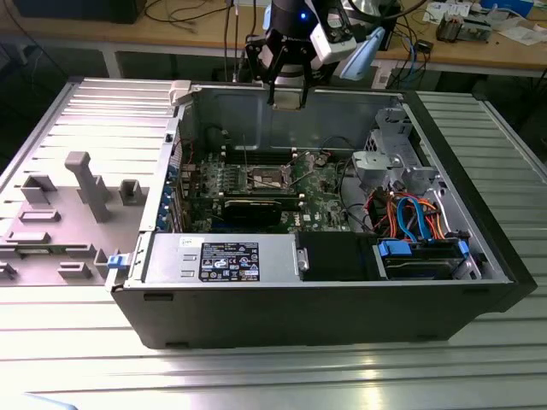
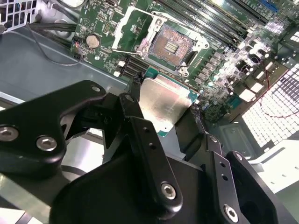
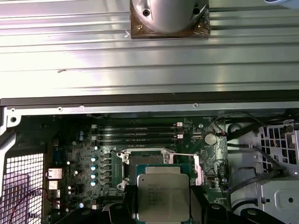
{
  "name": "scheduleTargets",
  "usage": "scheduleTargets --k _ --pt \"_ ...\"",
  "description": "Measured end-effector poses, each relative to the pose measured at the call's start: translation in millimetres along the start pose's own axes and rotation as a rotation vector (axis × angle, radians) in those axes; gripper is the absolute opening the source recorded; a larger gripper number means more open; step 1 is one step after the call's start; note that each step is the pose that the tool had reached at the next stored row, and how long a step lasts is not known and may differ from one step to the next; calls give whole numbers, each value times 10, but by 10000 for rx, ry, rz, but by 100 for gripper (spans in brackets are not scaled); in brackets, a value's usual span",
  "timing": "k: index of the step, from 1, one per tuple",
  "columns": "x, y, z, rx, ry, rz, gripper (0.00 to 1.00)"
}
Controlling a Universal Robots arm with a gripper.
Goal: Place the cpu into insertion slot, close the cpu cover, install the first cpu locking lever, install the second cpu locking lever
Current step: 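Place the cpu into insertion slot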
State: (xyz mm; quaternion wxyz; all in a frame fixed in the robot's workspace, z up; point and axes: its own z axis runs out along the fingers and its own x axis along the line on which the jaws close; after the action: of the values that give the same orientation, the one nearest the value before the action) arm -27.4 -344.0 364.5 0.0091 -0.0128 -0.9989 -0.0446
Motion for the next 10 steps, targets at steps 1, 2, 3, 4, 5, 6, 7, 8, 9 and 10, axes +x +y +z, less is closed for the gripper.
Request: scheduleTargets --k 1,2,3,4,5,6,7,8,9,10 --pt "0 0 0 1 0 3 55" --pt "0 0 0 2 -1 16 55" --pt "0 -1 0 3 -4 61 55" --pt "-1 -1 2 1 -18 217 55" --pt "0 -1 6 -5 -41 467 55" --pt "-1 -1 7 -8 -57 649 55" --pt "-1 -1 7 -10 -66 745 55" --pt "-1 -1 8 -12 -71 797 55" --pt "0 -1 8 -12 -72 802 55" --pt "0 -1 8 -12 -72 805 55"
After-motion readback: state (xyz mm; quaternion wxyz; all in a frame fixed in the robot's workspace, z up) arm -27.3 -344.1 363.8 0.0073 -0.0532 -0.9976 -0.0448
